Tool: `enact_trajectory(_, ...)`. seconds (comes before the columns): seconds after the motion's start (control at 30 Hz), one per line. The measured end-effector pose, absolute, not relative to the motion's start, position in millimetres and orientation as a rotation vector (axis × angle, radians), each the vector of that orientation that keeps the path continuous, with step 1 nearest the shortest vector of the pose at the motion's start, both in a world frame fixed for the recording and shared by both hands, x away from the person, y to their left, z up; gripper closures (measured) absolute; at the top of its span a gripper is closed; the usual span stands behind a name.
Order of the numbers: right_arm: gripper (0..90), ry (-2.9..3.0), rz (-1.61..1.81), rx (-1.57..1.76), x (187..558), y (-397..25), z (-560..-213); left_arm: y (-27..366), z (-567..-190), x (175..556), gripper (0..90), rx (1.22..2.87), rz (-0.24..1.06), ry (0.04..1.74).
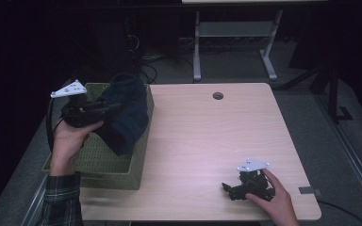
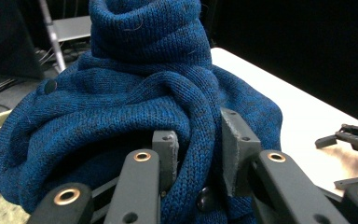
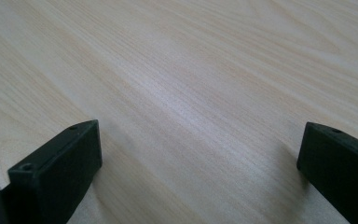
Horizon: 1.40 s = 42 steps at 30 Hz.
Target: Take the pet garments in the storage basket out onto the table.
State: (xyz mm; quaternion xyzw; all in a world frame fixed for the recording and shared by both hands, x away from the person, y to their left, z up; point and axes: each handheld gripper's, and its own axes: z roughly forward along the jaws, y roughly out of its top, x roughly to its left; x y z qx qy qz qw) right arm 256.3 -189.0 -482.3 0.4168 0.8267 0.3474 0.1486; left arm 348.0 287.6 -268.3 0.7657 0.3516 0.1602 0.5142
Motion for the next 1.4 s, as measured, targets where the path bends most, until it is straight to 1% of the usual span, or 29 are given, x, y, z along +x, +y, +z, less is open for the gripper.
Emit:
enact_trajectory(0.4,0.0,2.377,1.001,1.201,256.3,-188.8,-482.2,254.4,-265.9,349.9,69.8,1.857,0.322,0.755)
enact_trajectory(0.53,0.0,2.377,1.001,1.200,256.4,-188.8,-482.3,238.3,-266.7,352.1,69.9,1.875,0.313,0.723)
enact_trajectory(0.93,0.0,2.377,1.001,1.196,256.5,-188.9,-482.3,207.2,-265.0,355.0,70.2,1.892,0.282,0.655)
enact_trajectory(1.03,0.0,2.377,0.999,1.198,256.5,-188.9,-482.2,190.9,-264.7,355.6,70.2,1.899,0.261,0.623)
enact_trajectory(1.1,0.0,2.377,1.000,1.198,256.5,-188.9,-482.2,188.0,-264.7,355.8,70.2,1.902,0.259,0.616)
enact_trajectory(1.13,0.0,2.378,1.000,1.198,256.4,-188.9,-482.2,179.2,-265.7,356.8,70.2,1.906,0.244,0.598)
enact_trajectory(1.2,0.0,2.377,1.000,1.197,256.5,-188.9,-482.2,176.1,-266.1,357.1,70.2,1.908,0.238,0.594)
enact_trajectory(1.4,0.0,2.377,1.000,1.197,256.5,-188.9,-482.2,148.6,-274.0,360.5,70.2,1.933,0.201,0.553)
